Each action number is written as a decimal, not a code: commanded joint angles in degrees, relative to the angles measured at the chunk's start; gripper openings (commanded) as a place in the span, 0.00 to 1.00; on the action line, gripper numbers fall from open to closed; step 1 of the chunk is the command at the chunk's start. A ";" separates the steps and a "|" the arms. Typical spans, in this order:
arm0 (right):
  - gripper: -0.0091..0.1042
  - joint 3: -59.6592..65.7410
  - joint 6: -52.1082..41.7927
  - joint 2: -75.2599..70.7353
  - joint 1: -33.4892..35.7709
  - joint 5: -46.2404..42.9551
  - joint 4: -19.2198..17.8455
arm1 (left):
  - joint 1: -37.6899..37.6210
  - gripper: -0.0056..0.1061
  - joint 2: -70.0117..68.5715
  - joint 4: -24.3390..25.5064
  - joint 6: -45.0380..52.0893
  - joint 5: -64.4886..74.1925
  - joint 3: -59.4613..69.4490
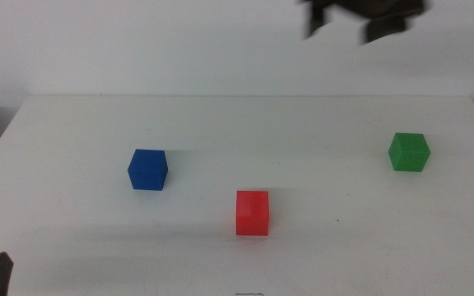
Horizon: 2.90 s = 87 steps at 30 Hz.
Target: Stack red cubes first, then green, then blue cubes in a specific spot.
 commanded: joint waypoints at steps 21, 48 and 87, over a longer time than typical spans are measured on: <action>0.79 2.27 -12.94 1.03 -22.42 2.94 2.86 | -0.11 0.89 -1.17 -0.39 -0.20 -4.67 -0.17; 0.79 8.99 -14.92 13.69 -22.42 2.36 4.62 | -0.11 0.89 -1.17 -0.39 -0.20 -4.67 -0.17; 0.07 33.62 8.65 -12.45 3.42 -4.04 -0.25 | -0.11 0.89 -1.17 -0.39 -0.20 -4.67 -0.17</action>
